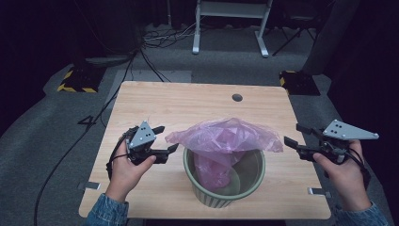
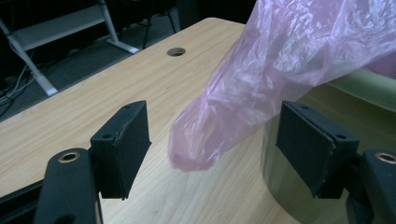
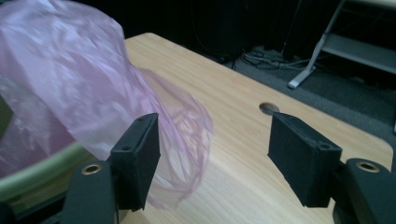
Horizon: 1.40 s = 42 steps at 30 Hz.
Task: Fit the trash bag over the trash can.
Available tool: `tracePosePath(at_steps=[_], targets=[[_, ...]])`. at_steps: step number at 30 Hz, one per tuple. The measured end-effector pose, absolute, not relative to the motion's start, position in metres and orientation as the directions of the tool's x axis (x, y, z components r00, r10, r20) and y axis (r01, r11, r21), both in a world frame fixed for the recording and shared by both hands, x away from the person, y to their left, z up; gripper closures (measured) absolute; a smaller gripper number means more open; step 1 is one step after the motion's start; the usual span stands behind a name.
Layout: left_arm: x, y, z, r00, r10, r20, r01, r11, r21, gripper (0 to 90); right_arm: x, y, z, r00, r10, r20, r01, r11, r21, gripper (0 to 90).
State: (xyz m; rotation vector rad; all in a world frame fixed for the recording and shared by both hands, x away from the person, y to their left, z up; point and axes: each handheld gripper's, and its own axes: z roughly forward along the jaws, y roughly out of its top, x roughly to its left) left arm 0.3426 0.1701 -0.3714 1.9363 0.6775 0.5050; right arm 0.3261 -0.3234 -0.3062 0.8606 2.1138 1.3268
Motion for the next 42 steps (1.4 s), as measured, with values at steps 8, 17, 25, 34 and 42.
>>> tracePosePath(at_steps=[8,17,25,34,42], targets=[[0.353,0.157,-0.375,0.779,0.627,0.019,0.271,-0.363,0.891,30.7,0.326,-0.289,-0.31,-0.776,0.626,-0.071,0.251,0.41,0.877,29.1],[0.337,0.155,-0.372,0.825,0.555,0.106,0.188,-0.447,0.875,89.3,0.313,-0.274,-0.32,-0.865,0.497,-0.066,0.218,0.492,0.843,90.0],[0.309,0.165,-0.372,0.845,0.523,0.11,0.139,-0.414,0.899,90.0,0.288,-0.284,-0.335,-0.884,0.464,-0.054,0.223,0.521,0.824,90.0],[0.286,0.164,-0.379,0.892,0.438,0.113,0.092,-0.422,0.902,90.0,0.265,-0.29,-0.348,-0.918,0.396,-0.031,0.206,0.542,0.815,90.0],[0.277,0.161,-0.381,0.924,0.368,0.107,0.058,-0.412,0.91,90.0,0.259,-0.286,-0.369,-0.933,0.359,-0.01,0.221,0.596,0.772,90.0]])
